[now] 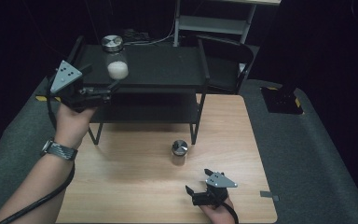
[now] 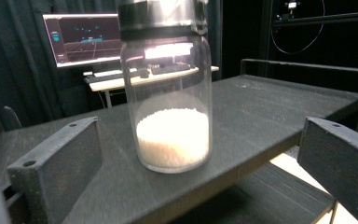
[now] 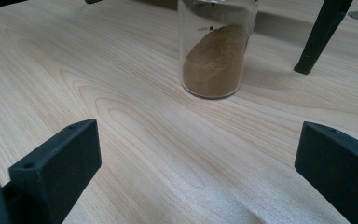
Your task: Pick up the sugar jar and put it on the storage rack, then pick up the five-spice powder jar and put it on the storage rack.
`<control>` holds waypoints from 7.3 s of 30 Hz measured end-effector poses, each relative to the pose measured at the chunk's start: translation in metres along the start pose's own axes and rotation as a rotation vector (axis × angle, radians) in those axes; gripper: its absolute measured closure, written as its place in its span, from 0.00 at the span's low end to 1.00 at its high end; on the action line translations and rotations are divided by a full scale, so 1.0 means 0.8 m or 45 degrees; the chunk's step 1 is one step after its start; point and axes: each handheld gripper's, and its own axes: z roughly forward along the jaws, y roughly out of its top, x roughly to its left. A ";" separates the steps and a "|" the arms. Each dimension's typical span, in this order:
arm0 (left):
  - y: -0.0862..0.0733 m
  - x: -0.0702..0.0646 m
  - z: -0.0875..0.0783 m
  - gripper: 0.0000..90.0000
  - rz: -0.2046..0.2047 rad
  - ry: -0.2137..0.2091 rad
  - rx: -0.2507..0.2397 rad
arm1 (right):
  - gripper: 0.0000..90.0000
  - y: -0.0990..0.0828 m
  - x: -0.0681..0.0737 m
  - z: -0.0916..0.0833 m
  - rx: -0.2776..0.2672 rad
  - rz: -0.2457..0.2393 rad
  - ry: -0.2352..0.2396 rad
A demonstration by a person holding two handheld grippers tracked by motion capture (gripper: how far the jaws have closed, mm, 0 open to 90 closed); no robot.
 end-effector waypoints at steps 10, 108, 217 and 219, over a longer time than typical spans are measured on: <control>-0.027 -0.008 -0.019 0.00 -0.020 0.003 0.008 | 0.00 0.000 0.000 0.000 0.000 0.000 -0.001; -0.278 -0.060 -0.087 0.01 0.007 -0.206 0.514 | 0.00 -0.002 0.016 -0.020 -0.072 0.022 -0.096; -0.277 -0.061 -0.086 0.01 0.027 -0.243 0.520 | 0.39 0.057 0.019 0.097 -0.245 0.007 -0.155; -0.277 -0.061 -0.086 0.01 0.024 -0.244 0.518 | 0.39 0.059 0.020 0.092 -0.254 0.006 -0.154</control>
